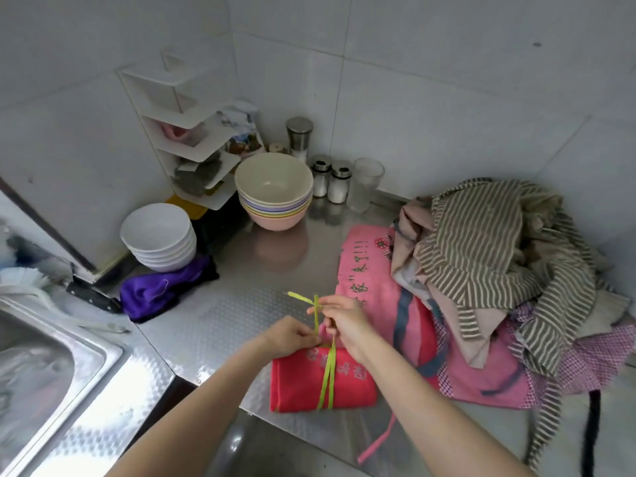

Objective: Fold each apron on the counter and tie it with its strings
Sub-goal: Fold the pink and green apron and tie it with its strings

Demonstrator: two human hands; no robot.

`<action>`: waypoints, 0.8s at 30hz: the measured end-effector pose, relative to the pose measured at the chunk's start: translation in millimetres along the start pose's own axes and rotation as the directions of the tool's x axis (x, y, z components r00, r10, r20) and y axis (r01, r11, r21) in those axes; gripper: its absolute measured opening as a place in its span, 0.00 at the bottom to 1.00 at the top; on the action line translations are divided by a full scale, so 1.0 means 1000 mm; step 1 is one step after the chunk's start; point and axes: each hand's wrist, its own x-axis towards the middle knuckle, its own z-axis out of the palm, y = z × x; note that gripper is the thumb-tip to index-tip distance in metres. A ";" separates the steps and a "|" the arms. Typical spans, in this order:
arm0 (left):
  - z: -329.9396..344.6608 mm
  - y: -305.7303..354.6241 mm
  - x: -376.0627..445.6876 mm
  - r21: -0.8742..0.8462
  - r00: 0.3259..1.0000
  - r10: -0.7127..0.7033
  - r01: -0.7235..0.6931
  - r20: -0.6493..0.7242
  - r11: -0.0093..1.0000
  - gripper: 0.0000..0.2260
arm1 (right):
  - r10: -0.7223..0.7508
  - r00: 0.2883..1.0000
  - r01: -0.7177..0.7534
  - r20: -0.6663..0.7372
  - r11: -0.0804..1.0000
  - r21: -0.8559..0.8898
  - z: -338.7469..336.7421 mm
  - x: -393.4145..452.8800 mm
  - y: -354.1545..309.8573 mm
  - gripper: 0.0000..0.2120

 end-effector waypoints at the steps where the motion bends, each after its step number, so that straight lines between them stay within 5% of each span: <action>1: 0.001 -0.001 0.003 0.016 0.999 0.007 -0.006 -0.033 1.000 0.13 | -0.018 0.999 0.014 -0.032 0.995 -0.097 -0.002 0.002 0.003 0.15; 6: -0.002 0.006 0.009 0.097 0.992 0.054 -0.043 -0.110 0.994 0.13 | -0.091 0.992 0.037 -0.088 0.876 -0.481 -0.010 0.006 0.007 0.16; 10: -0.003 0.012 0.010 0.177 0.993 0.086 -0.070 -0.083 0.982 0.12 | 0.006 0.998 0.019 0.057 0.902 -0.431 -0.010 -0.003 0.004 0.09; 13: -0.001 0.012 0.011 0.167 0.986 0.147 -0.132 -0.078 0.977 0.10 | -0.074 0.997 0.077 0.025 0.878 -0.472 -0.011 -0.001 0.006 0.06; 16: 0.000 0.006 0.011 -0.136 0.987 0.155 -0.158 -0.034 0.978 0.07 | -0.060 0.998 0.056 -0.031 0.992 -0.111 -0.014 -0.002 0.005 0.06; 19: -0.003 0.003 0.010 -0.329 0.993 0.097 -0.068 0.074 0.942 0.08 | -0.006 0.990 -0.010 0.139 0.993 0.114 -0.021 -0.007 0.001 0.07; 22: -0.004 0.003 0.012 -0.453 0.985 0.009 0.071 0.171 0.889 0.10 | -0.084 0.962 0.188 0.259 0.893 -0.409 -0.034 -0.005 -0.010 0.07; 24: -0.006 0.005 0.014 -0.525 0.974 -0.023 0.143 0.227 0.839 0.09 | -0.132 0.924 0.370 0.358 0.540 -0.756 -0.036 -0.001 -0.021 0.07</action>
